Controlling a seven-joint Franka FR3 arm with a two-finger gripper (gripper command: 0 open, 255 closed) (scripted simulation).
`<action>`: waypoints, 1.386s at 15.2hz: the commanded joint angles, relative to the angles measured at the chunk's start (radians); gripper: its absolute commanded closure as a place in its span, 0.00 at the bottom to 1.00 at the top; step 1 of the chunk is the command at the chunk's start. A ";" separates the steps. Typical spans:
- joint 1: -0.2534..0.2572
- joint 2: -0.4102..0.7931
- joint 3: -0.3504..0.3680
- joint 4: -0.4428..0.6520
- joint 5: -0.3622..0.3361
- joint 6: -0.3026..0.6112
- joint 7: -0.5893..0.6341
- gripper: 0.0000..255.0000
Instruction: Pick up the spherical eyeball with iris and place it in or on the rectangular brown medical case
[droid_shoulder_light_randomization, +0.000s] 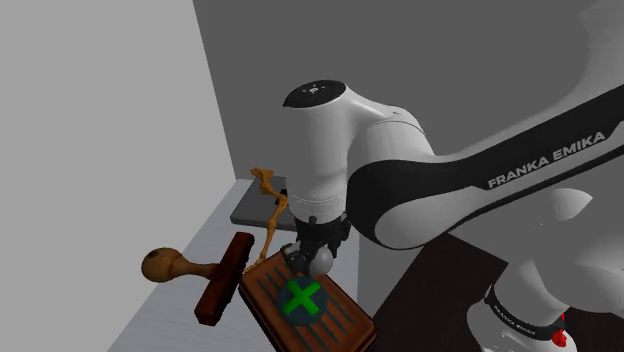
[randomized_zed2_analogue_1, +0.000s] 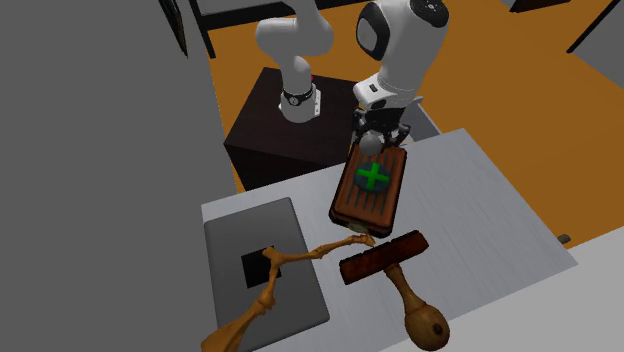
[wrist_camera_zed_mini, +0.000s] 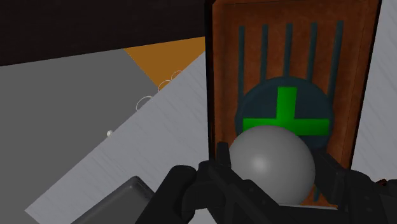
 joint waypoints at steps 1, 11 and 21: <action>0.007 0.018 0.026 0.005 -0.001 0.011 0.038 1.00; -0.006 0.095 0.059 -0.073 -0.038 0.156 0.080 1.00; -0.011 0.119 0.067 -0.089 -0.053 0.192 0.094 1.00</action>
